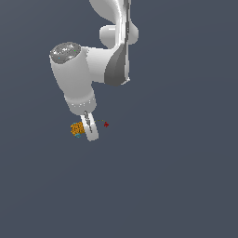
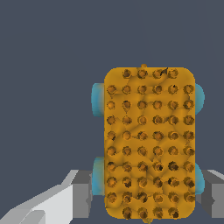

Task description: Pick up the object and move it to a goal position.

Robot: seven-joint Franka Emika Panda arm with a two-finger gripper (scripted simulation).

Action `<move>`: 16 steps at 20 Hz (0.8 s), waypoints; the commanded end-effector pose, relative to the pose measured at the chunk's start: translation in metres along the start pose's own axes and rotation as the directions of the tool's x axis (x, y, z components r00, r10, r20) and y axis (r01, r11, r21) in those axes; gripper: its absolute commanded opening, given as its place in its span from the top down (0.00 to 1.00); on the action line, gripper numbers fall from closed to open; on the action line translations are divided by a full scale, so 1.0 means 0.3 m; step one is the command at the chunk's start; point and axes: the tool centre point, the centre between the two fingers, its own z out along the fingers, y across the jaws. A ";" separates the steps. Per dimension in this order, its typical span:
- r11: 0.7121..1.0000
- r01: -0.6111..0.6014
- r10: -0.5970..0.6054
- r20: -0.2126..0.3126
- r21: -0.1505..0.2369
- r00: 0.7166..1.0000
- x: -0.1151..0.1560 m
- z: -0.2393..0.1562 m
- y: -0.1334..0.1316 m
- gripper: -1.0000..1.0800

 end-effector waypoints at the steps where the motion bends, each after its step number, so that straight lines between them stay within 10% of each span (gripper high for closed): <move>1: 1.000 0.001 -0.001 0.000 -0.001 1.000 0.045 -0.068 -0.014 1.00; 16: 1.000 0.003 -0.003 0.001 0.000 1.000 0.245 -0.354 -0.087 1.00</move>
